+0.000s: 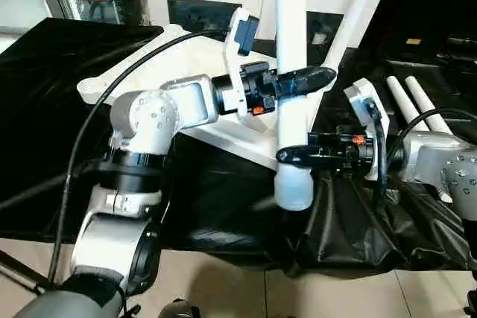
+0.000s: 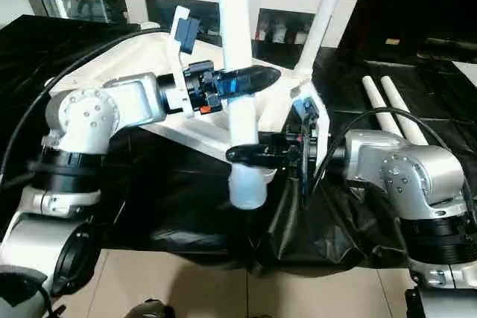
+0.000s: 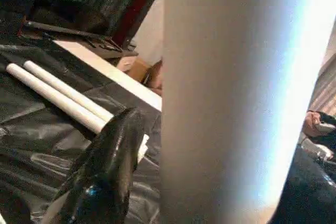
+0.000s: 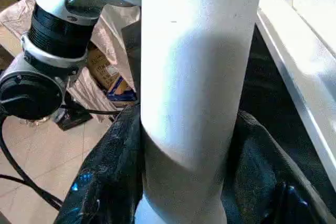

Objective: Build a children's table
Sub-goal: Pick table leg

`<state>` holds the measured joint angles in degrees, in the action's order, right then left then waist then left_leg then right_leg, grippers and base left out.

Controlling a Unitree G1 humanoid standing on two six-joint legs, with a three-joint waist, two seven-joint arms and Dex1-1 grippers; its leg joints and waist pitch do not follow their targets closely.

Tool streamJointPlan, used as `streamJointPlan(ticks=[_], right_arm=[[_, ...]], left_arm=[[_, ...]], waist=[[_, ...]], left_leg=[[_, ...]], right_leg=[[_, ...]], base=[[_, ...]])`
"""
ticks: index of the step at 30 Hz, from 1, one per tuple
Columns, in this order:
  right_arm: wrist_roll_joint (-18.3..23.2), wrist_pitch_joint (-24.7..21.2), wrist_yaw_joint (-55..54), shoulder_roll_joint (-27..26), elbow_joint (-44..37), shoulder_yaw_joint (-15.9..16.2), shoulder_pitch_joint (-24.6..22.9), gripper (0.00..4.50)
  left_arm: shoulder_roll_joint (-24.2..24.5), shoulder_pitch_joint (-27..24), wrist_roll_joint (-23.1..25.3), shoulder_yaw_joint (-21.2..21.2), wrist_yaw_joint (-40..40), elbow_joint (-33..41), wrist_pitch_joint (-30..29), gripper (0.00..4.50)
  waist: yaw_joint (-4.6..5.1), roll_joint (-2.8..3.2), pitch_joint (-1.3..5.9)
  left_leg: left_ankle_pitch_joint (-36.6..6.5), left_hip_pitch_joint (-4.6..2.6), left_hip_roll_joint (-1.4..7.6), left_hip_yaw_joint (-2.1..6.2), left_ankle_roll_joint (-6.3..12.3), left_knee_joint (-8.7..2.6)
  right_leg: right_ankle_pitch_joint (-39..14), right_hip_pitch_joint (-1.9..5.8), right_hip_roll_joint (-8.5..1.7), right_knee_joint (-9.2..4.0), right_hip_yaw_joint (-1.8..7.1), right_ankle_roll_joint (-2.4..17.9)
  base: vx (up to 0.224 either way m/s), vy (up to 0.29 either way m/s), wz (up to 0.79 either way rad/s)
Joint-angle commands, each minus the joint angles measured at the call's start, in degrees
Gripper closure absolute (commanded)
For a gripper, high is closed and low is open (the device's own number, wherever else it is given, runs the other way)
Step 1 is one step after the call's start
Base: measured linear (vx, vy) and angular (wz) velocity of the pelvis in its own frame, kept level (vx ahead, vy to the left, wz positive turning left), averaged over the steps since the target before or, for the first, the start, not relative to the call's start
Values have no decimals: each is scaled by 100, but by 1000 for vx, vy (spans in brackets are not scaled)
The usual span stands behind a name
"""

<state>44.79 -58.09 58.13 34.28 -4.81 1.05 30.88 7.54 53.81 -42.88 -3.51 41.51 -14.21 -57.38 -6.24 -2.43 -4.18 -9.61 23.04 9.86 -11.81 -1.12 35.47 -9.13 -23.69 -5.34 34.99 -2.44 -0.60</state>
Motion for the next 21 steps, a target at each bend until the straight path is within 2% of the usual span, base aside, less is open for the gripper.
streamJointPlan(ticks=[1,3,4,7,9,15,16,21], right_arm=[[16,80,88,50,-77,-36,-32,265],[3,95,81,49,-85,-24,-38,265],[3,95,81,49,-85,-24,-38,265],[-13,112,77,52,-93,-8,-43,265],[-28,133,86,54,-101,8,-46,265],[-140,265,128,66,-119,91,-56,265],[-143,269,129,65,-118,94,-55,209],[-136,262,92,-16,-84,113,23,161]], left_arm=[[72,99,88,-99,-90,-50,34,184],[56,106,75,-114,-128,-61,58,187],[56,106,75,-114,-128,-61,58,218],[41,122,67,-132,-142,-71,86,228],[32,130,45,-133,-112,-53,104,255],[5,100,2,-67,-25,114,114,266],[5,98,3,-61,-22,123,115,266],[19,58,-8,72,106,250,101,266]], waist=[[12,-76,441],[13,-78,439],[12,-77,440],[9,-75,442],[8,-80,443],[5,-79,455],[5,-76,457],[6,-70,464]], left_leg=[[-1153,-196,298,161,-154,-449],[-1172,-193,297,161,-155,-446],[-1169,-194,298,162,-153,-447],[-1151,-196,302,163,-155,-447],[-1153,-194,302,164,-153,-449],[-1141,-198,305,162,-158,-444],[-1135,-200,307,163,-156,-444],[-1110,-197,303,158,-138,-441]], right_leg=[[-1666,238,-321,-418,179,1039],[-1710,238,-320,-422,179,1036],[-1713,239,-320,-420,179,1030],[-1693,236,-323,-420,179,1035],[-1720,237,-320,-418,179,1025],[-1703,239,-324,-414,178,1025],[-1687,237,-323,-411,178,1030],[-1594,241,-316,-402,175,1073]], base=[[0,0,0],[0,0,0],[0,0,0],[0,0,0],[0,0,0],[0,0,0],[0,0,0],[0,0,0]])
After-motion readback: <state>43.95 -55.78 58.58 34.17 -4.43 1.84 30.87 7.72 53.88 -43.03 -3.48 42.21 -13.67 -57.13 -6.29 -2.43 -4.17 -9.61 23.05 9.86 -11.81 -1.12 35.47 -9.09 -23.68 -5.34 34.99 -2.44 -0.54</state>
